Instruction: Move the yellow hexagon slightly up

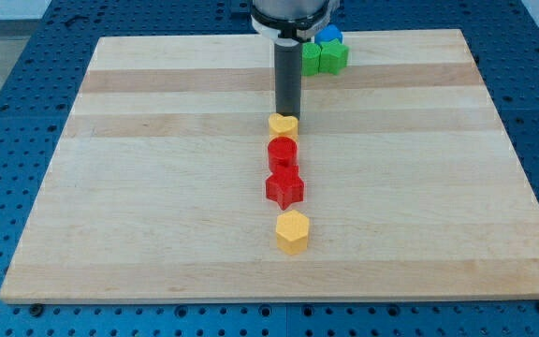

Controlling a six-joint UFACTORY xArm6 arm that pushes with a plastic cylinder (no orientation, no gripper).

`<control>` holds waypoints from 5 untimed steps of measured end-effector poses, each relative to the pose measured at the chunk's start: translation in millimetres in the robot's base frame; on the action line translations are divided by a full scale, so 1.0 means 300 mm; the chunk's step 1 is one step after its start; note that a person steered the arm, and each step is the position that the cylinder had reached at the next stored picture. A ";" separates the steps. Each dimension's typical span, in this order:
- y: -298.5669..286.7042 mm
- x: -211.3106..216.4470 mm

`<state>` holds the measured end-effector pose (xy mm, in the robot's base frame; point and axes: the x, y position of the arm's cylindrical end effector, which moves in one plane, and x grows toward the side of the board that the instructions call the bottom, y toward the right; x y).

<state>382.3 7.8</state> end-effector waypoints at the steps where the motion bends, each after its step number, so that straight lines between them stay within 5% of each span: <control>1: 0.000 -0.008; 3: -0.191 -0.064; 5: -0.304 0.337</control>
<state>483.3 -83.4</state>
